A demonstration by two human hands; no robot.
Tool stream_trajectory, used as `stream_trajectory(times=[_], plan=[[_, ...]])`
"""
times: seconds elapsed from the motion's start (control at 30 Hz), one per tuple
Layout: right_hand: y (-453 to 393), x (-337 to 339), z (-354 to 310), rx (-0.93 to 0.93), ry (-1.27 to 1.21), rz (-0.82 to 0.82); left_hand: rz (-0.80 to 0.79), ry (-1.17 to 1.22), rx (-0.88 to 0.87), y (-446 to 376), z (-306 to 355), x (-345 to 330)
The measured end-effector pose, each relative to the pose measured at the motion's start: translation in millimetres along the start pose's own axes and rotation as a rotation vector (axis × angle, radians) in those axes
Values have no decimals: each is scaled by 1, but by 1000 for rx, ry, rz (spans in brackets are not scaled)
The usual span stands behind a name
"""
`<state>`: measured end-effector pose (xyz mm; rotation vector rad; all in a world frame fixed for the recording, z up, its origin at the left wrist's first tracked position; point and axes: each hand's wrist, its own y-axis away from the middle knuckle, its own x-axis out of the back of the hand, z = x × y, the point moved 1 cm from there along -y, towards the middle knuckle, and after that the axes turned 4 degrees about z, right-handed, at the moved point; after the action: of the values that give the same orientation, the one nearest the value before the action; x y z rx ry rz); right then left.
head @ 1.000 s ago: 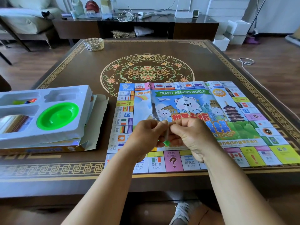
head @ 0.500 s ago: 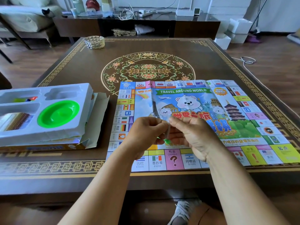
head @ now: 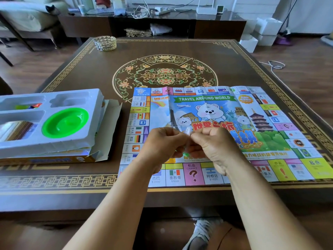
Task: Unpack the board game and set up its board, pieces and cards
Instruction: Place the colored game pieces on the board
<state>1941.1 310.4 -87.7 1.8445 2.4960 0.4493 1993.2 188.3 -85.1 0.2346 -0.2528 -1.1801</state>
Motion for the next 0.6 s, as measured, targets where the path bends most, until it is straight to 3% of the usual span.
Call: stream_trajectory(times=[0.1,0.23,0.43,0.6], plan=[[-1,-2,1,12,15,17,26,-21,-30,0,0,-2],[-3,-5,2,103,148,51,156,-282,-204,-1,-3,-9],[-5,0,4,100,139,61,197,-488,-379,3,1,-9],[-5,-3,2,143,210,93,295,-593,-397,5,3,-13]])
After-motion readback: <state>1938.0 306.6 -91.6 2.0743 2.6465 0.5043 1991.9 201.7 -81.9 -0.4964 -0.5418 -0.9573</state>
